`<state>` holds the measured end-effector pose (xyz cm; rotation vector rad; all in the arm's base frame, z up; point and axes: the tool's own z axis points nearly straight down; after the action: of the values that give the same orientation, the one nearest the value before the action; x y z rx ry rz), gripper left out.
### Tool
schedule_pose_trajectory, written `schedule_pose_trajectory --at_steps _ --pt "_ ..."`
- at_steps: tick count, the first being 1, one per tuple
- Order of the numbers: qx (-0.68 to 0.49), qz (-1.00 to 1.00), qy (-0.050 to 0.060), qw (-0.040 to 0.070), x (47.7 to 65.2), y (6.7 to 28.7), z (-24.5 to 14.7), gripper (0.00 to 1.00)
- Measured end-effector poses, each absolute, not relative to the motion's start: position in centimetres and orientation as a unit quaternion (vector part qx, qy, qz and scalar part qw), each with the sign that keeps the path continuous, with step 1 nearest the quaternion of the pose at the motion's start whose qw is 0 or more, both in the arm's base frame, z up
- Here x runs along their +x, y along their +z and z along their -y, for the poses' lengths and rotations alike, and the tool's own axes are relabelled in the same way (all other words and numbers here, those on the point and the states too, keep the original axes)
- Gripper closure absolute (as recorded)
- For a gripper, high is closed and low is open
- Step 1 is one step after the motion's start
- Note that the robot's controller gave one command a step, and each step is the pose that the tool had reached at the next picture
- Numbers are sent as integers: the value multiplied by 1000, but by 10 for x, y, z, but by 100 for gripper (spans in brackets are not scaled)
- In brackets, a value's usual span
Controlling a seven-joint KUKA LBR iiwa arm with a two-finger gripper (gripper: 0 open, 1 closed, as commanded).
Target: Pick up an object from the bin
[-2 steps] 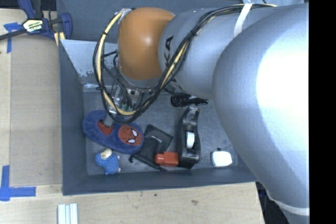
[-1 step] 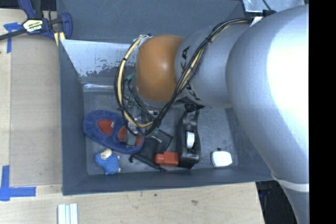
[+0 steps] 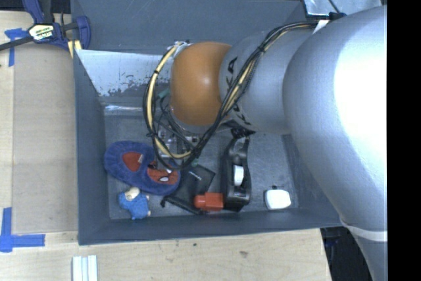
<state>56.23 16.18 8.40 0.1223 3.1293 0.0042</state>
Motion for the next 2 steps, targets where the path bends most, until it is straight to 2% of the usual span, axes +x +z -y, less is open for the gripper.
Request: schedule_pose_trajectory --at_steps 1,2 --pt "-96 -995 -2 6 566 74 -195 100" --pt "-104 -995 1 6 567 172 -195 100"
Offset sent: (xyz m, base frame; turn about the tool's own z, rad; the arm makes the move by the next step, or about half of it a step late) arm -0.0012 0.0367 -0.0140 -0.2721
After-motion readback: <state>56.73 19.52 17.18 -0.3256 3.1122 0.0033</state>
